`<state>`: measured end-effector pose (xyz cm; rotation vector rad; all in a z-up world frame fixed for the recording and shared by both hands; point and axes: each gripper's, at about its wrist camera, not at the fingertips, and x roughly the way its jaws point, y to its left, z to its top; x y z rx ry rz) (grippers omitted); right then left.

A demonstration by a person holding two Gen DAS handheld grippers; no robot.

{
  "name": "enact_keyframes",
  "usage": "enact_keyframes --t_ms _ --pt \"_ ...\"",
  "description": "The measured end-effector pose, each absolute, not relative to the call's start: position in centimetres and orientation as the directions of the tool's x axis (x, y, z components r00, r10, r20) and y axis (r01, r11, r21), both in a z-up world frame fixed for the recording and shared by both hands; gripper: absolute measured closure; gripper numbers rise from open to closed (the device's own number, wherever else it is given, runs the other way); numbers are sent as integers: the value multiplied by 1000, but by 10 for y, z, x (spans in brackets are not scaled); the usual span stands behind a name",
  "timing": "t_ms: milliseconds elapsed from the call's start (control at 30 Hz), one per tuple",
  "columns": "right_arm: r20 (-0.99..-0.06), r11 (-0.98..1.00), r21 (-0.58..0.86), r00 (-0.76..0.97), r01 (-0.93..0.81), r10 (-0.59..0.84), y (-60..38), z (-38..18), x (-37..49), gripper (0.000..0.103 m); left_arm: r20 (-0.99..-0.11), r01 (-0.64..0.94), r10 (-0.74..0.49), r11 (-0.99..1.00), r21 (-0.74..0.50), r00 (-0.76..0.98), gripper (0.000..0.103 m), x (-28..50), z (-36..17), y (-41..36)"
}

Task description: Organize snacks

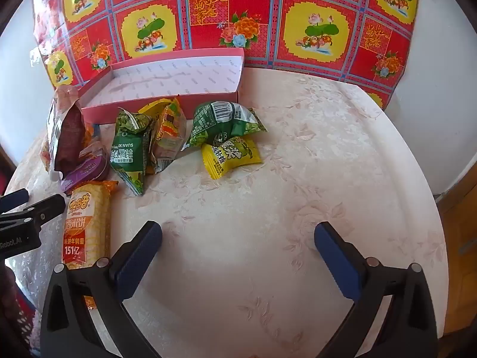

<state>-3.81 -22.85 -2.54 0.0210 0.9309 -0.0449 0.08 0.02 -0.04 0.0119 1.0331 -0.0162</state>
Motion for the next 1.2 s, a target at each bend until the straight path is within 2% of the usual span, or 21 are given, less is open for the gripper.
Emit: enact_keyframes --t_ms 1200 --pt "-763 999 -17 645 51 -45 -229 -26 -41 0 -837 37 -16 999 5 547 0 -2 -2 -2"
